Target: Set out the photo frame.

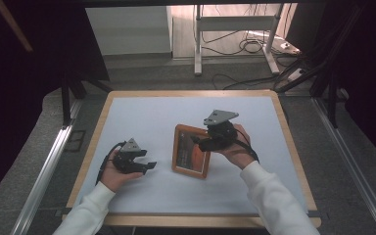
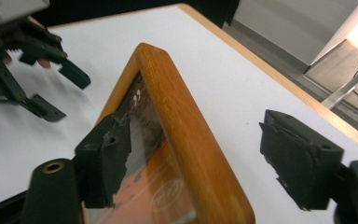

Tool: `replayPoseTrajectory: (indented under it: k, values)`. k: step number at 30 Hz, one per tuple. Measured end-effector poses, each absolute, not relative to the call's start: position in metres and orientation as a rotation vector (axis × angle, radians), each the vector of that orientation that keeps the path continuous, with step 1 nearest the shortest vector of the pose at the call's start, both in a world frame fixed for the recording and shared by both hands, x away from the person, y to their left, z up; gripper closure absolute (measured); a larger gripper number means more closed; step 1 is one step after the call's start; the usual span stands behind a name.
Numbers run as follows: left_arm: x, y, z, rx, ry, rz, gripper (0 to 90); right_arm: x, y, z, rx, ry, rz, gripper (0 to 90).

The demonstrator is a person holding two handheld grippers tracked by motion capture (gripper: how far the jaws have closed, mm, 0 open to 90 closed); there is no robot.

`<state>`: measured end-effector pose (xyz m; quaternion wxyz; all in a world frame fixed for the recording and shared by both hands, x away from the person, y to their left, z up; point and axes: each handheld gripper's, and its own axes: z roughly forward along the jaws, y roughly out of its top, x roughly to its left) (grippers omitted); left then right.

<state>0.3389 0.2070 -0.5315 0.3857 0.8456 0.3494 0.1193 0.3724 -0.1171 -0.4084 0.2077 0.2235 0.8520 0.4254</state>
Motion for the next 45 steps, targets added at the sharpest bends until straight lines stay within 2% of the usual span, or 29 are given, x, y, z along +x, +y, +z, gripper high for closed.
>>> replayPoseTrajectory:
  k: [11,17,20,23,29,33,38,45]
  values:
    - [0.339,0.208,-0.531,2.142,0.897,0.318,33.5,0.342,-0.159,-0.427,0.819,2.331,1.241,19.5]
    - [0.339,0.208,-0.532,2.147,0.900,0.318,33.5,0.321,-0.174,-0.451,0.867,2.370,1.278,25.1]
    - [0.339,0.207,-0.532,2.149,0.895,0.317,33.4,0.311,-0.175,-0.462,0.858,2.406,1.277,30.7]
    - [0.339,0.207,-0.532,2.150,0.893,0.316,33.4,0.303,-0.176,-0.470,0.854,2.442,1.308,40.4]
    - [0.339,0.205,-0.533,2.154,0.895,0.313,33.3,0.289,-0.168,-0.481,0.717,2.517,1.281,70.1]
    - [0.338,0.205,-0.533,2.155,0.895,0.313,33.3,0.289,-0.160,-0.486,0.680,2.538,1.259,81.5]
    - [0.339,0.206,-0.533,2.151,0.897,0.309,33.3,0.290,-0.152,-0.494,0.653,2.572,1.221,88.5]
    - [0.338,0.205,-0.533,2.155,0.894,0.309,33.3,0.293,-0.140,-0.506,0.629,2.609,1.152,89.7]
